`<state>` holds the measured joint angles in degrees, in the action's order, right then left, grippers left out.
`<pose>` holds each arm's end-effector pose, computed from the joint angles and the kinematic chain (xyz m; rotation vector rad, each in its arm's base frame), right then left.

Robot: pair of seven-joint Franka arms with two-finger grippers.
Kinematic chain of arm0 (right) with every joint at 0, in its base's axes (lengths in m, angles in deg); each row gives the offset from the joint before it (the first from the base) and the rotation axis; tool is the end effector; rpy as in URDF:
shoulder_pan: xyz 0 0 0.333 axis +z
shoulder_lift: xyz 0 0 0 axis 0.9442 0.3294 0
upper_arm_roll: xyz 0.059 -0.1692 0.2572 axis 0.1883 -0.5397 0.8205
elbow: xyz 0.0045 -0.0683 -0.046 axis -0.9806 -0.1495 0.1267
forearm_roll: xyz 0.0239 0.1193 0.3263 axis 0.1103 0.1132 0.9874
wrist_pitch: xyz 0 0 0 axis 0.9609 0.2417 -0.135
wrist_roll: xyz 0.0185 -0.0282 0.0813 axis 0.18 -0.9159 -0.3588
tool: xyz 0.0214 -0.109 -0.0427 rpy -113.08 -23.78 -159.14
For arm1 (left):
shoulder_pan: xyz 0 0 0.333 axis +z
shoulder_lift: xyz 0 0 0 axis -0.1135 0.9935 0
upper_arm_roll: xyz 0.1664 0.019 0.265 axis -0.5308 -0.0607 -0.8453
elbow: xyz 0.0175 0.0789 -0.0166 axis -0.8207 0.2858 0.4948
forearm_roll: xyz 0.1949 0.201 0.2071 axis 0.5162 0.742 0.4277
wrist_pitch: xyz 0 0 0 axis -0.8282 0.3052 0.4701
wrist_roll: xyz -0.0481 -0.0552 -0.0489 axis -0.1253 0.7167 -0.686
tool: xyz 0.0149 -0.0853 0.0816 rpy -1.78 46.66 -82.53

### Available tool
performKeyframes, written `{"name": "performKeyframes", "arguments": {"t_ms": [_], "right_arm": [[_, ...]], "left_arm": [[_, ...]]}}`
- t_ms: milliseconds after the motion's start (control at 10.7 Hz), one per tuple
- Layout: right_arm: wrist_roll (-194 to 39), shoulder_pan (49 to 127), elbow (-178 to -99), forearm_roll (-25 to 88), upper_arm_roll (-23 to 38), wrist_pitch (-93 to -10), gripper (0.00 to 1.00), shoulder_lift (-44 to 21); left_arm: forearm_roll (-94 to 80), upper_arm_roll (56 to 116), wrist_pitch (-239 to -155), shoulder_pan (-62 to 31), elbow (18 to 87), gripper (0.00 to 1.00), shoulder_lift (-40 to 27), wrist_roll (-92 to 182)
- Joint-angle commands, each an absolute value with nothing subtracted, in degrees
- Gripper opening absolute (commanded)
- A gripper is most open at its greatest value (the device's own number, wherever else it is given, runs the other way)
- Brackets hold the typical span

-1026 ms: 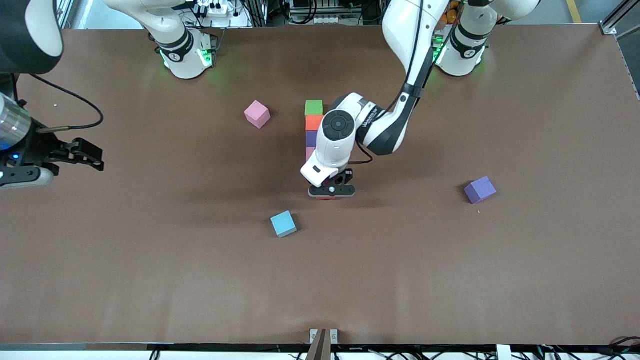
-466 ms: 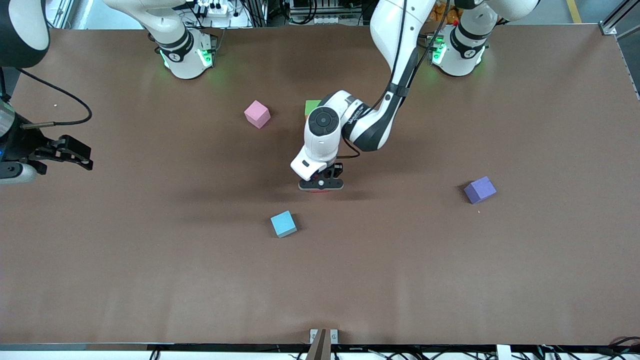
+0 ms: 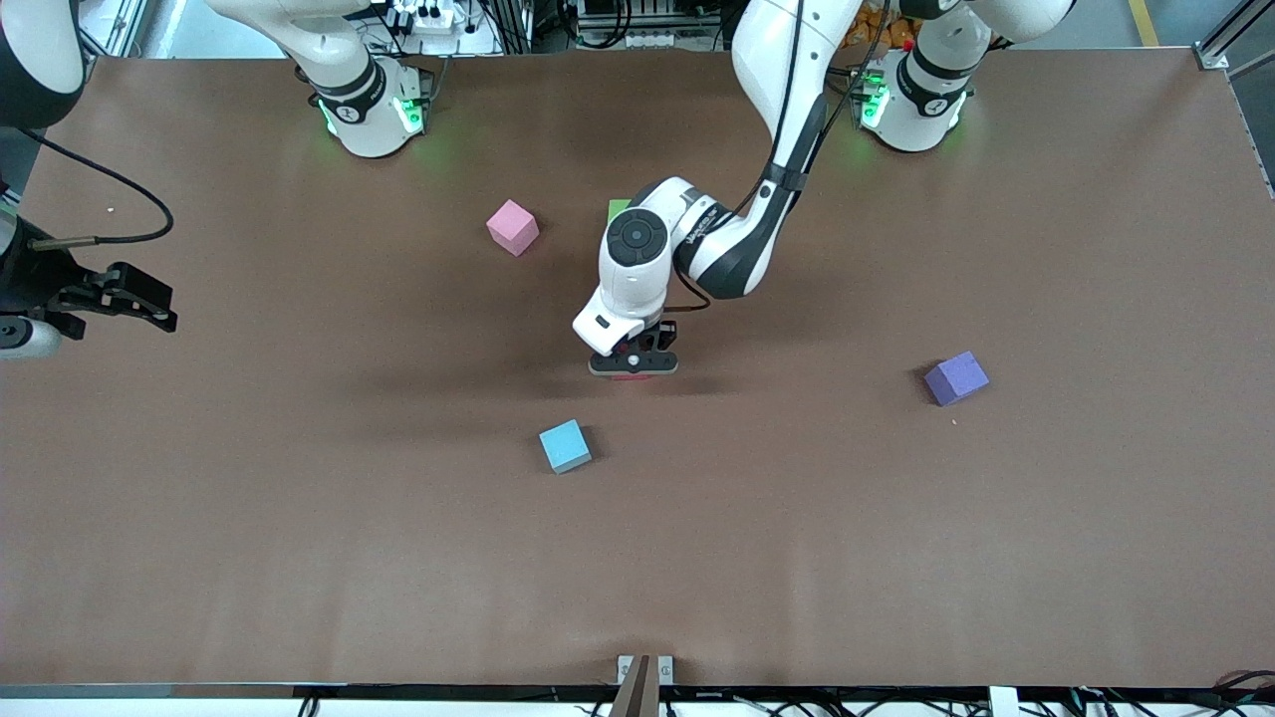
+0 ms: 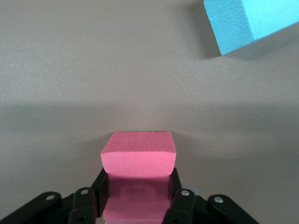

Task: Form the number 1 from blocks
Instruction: 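Lower the red cube beside the pink cube and open the left gripper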

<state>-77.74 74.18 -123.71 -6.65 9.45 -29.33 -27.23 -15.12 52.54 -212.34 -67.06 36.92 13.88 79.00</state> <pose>0.5554 0.0003 0.5890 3.1078 0.1400 0.0437 0.4536 -0.5202 0.2332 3.0658 0.0357 0.0427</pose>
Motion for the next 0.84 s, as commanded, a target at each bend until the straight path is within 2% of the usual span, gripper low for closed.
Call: {"name": "performKeyframes", "arguments": {"t_ms": [0, 93, 373, 746], "right_arm": [[-77.8, 73.5, -123.3, -6.0, 10.1, -28.7, 1.00, -27.3], [-77.8, 73.5, -123.3, -6.0, 10.1, -28.7, 1.00, -27.3], [-77.8, 73.4, -123.3, -6.0, 10.2, -28.7, 1.00, -27.2], [-77.7, 73.7, -123.2, -6.0, 10.1, -28.6, 1.00, -27.3]], "left_arm": [[-17.0, 51.2, -211.8, -68.4, 35.8, 0.72, 15.4, 79.7], [-16.9, 51.2, -211.8, -68.4, 35.8, 1.00, 15.3, 79.7], [-16.6, 51.1, -211.3, -68.3, 35.8, 1.00, 13.4, 79.8], [-16.0, 47.8, -203.2, -65.7, 36.0, 1.00, 2.8, 79.7]]}}
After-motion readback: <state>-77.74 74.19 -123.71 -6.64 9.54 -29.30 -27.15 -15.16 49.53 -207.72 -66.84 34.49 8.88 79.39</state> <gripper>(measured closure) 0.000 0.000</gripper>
